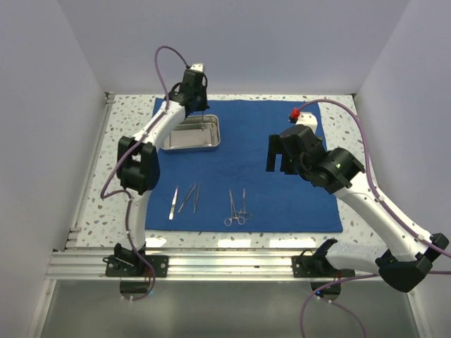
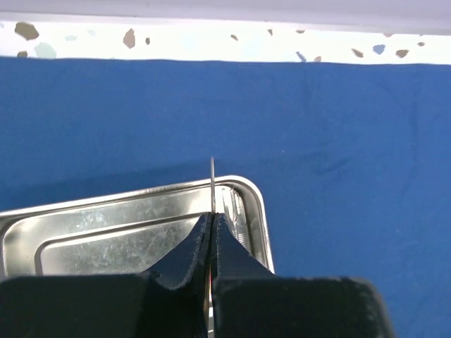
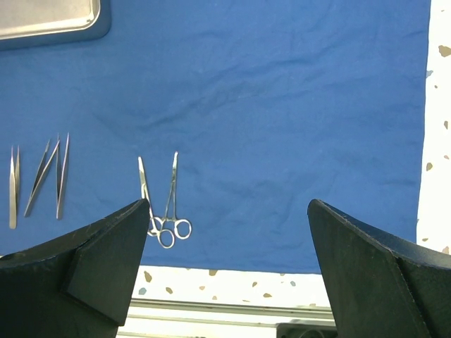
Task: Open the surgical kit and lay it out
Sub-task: Pick up the medical item from the container, then place the medical item in the surgical kit.
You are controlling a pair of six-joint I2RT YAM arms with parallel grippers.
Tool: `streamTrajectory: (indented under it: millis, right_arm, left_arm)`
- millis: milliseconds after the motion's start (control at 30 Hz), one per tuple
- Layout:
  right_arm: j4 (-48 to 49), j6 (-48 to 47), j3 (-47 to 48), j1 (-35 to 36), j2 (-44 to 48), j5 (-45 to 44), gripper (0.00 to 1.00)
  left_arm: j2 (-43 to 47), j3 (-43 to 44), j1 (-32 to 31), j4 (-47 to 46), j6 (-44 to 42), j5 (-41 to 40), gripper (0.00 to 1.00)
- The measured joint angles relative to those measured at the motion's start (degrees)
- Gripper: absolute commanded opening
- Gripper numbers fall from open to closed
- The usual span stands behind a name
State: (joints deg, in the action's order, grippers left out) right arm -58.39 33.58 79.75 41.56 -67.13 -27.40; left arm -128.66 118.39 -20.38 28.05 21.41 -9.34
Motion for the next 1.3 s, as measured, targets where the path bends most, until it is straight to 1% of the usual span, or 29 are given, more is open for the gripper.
streamTrajectory:
  millis: [100,200,267,433,533,633,767,833,900,933,1067,1167,1300]
  right_arm:
    - [0.2,0.0,0.0,0.0,0.0,0.0,0.98]
    - [0.6,-0.3,0.0,0.0,0.0,-0.1,0.99]
    - [1.2,-0.7,0.1,-0.3,-0.2,-0.1,0.99]
    - [4.3,-1.9,1.5,-1.9,-2.8,1.0,0.99]
    - [7.0,-2.4,2.0,-2.9,-5.0,2.7,0.99]
    - [9.0,-2.6,2.0,-3.5,-6.6,4.7,0.99]
    - [10.4,-2.6,2.0,-3.7,-7.6,7.5,0.99]
    - [10.5,-2.6,2.0,-3.8,-7.5,8.3,0.98]
    - [10.6,-2.6,2.0,-3.8,-7.3,9.1,0.98]
    - [10.7,-2.6,1.9,-3.8,-7.0,9.3,0.99]
    - [10.8,-2.9,0.0,-3.8,-4.9,10.4,0.98]
    - [10.2,-3.2,-1.2,-3.8,-3.2,10.6,0.99]
    - [9.4,-3.8,-1.8,-4.0,-1.4,10.6,0.99]
  left_arm:
    - [1.5,-0.5,1.6,-1.4,0.0,5.2,0.00]
    - [5.1,-4.9,2.8,-3.8,0.1,11.1,0.00]
    - [9.0,-9.9,3.1,-4.8,0.5,14.7,0.00]
    - [23.7,-28.5,1.3,-7.6,2.1,18.8,0.00]
    - [33.9,-39.8,-1.7,-9.1,5.1,19.4,0.00]
    - [44.1,-49.8,-6.3,-11.0,10.2,17.6,0.00]
    - [54.9,-62.2,-12.7,-17.6,19.6,15.2,0.00]
    - [58.8,-68.6,-15.7,-21.8,24.6,13.2,0.00]
    - [59.7,-72.5,-18.1,-24.6,27.8,11.1,0.00]
    - [59.2,-74.2,-20.3,-25.9,29.3,9.0,0.00]
    - [54.0,-76.1,-26.9,-29.6,32.6,4.2,0.00]
    - [49.0,-76.1,-29.8,-32.3,34.3,1.5,0.00]
    - [45.1,-75.8,-31.4,-33.1,36.4,-2.4,0.00]
